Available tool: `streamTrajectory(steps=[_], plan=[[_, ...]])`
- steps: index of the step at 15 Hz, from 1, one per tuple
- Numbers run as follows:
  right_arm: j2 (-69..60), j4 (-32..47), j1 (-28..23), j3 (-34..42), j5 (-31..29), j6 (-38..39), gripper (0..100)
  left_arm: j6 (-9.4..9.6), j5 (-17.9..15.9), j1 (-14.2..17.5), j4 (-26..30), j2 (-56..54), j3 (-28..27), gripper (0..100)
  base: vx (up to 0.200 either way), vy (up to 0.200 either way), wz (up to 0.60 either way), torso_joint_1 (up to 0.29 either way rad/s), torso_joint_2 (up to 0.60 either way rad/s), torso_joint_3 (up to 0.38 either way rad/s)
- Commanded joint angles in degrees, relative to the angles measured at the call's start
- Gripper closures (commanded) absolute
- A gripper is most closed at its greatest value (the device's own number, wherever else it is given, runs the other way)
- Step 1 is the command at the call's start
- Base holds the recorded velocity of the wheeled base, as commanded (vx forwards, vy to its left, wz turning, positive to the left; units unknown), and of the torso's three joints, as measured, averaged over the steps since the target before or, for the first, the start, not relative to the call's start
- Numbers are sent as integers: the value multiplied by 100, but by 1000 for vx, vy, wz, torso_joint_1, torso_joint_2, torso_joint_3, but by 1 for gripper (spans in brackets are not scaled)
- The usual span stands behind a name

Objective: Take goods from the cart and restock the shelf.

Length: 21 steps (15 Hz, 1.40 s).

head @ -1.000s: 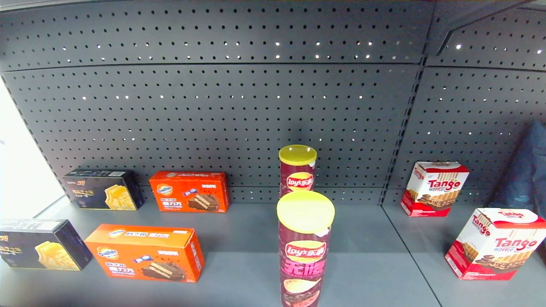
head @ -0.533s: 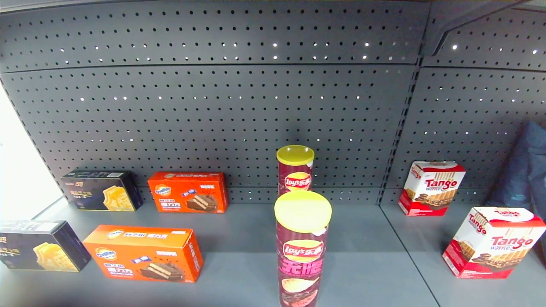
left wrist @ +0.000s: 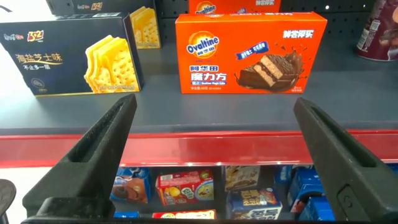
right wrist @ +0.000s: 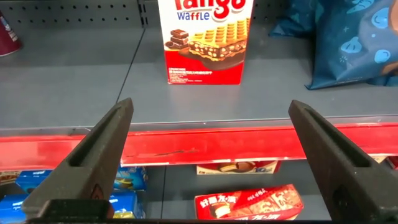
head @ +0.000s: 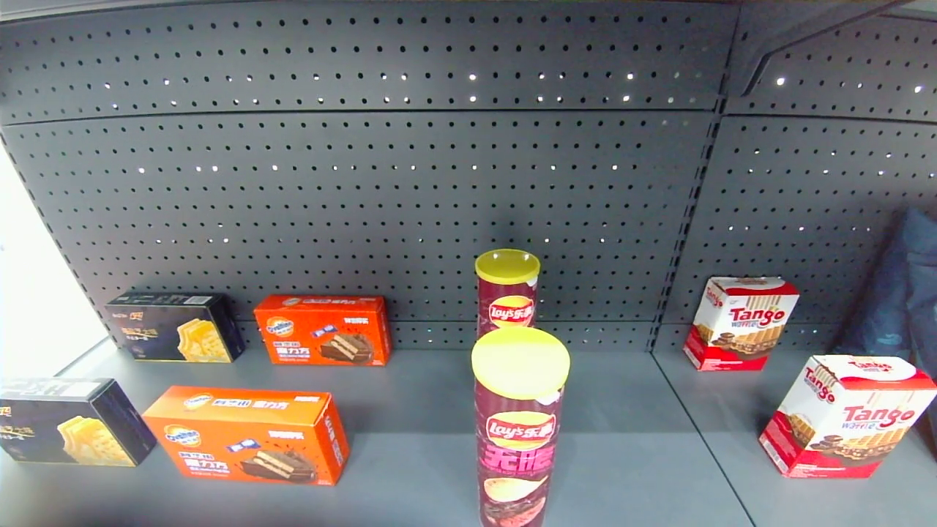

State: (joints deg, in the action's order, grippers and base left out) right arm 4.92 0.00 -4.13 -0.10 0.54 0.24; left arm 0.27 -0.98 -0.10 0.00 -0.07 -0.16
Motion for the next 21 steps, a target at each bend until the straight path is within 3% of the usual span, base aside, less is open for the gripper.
streamTrajectory(steps=[1,7,8,10,21], plan=[[8,0,0,1,-10,20,0,0,1,1,0,7,-2,0,0,0,0,0,0,0],[-35,18,106,1,8,-16,0,0,1,1,0,7,-2,0,0,0,0,0,0,0],[-132,18,659,1,8,-16,0,0,1,1,0,7,-2,0,0,0,0,0,0,0],[-449,0,378,10,-1,11,0,0,1,1,0,7,-2,0,0,0,0,0,0,0],[-484,-26,396,10,17,-16,0,0,10,1,0,7,7,0,0,0,0,0,0,0]])
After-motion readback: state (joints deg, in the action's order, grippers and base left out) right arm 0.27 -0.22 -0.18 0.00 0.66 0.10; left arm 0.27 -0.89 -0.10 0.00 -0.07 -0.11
